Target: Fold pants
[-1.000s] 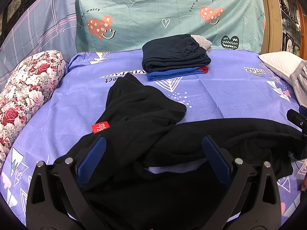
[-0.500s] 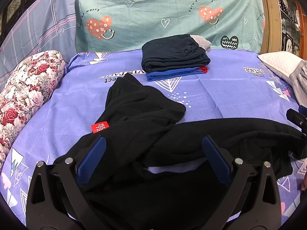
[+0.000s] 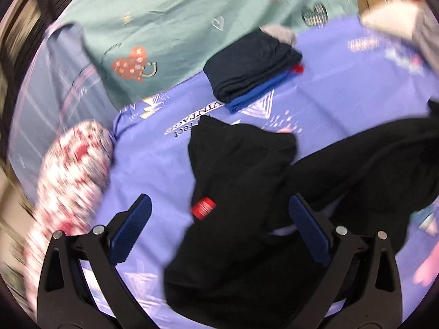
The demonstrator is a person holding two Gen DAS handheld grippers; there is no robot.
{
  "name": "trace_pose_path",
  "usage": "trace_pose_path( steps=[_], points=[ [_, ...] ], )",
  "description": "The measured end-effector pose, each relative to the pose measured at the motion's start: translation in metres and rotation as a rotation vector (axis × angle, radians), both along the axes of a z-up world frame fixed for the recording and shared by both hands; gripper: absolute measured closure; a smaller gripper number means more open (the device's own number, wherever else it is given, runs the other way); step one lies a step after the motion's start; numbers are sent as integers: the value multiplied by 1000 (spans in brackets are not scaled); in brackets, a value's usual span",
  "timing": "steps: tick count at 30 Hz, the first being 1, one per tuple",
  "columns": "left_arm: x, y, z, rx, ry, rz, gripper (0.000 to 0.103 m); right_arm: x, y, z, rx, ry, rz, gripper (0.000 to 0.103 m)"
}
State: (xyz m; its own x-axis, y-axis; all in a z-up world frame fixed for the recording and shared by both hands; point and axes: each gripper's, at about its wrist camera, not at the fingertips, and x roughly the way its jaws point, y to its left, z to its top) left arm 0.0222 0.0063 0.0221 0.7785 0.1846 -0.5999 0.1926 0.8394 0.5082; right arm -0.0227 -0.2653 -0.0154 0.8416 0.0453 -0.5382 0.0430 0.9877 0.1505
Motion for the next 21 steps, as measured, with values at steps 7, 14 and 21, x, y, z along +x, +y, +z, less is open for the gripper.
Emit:
trace_pose_path(
  steps=[7,14,21],
  points=[
    [54,-22,-27,129,219,-84,2,0,-5,-2,36,6,-3,1],
    [75,3,-29,-15,391,-69,48,1,-13,-4,81,19,-10,1],
    [48,135,8,-257,285,169,84,4,-10,-7,87,47,10,1]
  ],
)
